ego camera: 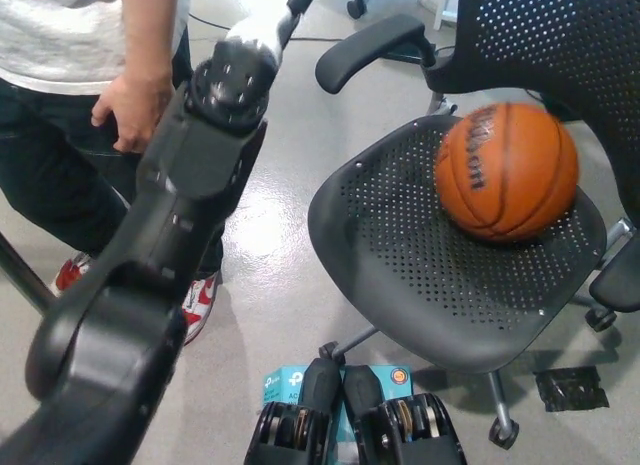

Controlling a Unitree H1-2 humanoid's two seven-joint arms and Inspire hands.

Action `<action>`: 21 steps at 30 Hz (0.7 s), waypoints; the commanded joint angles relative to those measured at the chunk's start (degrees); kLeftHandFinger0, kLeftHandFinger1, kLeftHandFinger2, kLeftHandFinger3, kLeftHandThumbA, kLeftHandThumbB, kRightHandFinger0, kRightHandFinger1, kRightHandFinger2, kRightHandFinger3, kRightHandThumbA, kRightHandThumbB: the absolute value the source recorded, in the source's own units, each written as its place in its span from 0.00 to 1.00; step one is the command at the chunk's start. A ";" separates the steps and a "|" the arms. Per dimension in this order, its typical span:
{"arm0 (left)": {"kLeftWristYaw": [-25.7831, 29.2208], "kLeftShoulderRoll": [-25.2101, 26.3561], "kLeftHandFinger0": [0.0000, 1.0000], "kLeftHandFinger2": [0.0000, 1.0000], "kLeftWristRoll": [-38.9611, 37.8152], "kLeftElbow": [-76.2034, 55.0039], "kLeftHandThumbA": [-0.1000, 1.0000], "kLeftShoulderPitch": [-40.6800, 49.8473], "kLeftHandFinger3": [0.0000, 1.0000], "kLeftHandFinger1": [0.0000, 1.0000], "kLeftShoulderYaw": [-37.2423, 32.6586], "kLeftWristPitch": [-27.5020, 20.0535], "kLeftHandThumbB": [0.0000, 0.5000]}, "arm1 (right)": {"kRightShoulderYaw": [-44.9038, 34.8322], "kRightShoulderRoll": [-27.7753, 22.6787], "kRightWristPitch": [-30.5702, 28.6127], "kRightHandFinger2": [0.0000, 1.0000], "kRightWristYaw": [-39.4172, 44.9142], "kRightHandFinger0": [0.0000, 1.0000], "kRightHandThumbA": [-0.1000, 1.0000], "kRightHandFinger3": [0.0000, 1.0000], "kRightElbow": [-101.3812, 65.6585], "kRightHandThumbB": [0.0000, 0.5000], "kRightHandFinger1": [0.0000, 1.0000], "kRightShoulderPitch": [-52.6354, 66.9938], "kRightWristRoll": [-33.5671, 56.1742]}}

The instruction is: The robot grabs the basketball from a person using both hands and then drops it on the black chair in the front

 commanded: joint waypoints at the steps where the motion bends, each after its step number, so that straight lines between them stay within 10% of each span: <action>1: -6.24 2.66 1.00 1.00 -2.47 -24.12 1.00 10.20 1.00 1.00 0.05 3.11 0.46 | 6.04 1.06 -1.84 1.00 2.56 1.00 1.00 1.00 -13.28 0.46 1.00 4.00 -5.15; 5: -7.35 3.67 1.00 1.00 -2.05 -43.51 1.00 23.40 1.00 1.00 -1.49 5.31 0.68 | 12.86 3.78 -2.31 1.00 3.61 1.00 1.00 1.00 -22.45 0.46 1.00 10.50 -11.13; 8: -8.37 4.64 1.00 1.00 -1.94 -52.68 1.00 31.80 1.00 1.00 -2.61 3.97 0.50 | 16.90 6.26 -5.71 1.00 4.93 1.00 1.00 1.00 -24.80 0.38 1.00 15.85 -15.01; 13: -7.09 5.81 1.00 1.00 -2.79 -64.40 1.00 46.14 1.00 1.00 -0.88 0.27 0.34 | 24.59 9.00 -10.40 1.00 6.62 1.00 1.00 1.00 -21.87 0.54 1.00 23.77 -22.51; 21: -4.15 7.54 1.00 1.00 -4.11 -64.86 1.00 60.87 1.00 1.00 4.43 -5.58 0.39 | 29.85 14.65 -20.12 1.00 7.26 1.00 1.00 1.00 -9.34 0.40 1.00 31.91 -21.72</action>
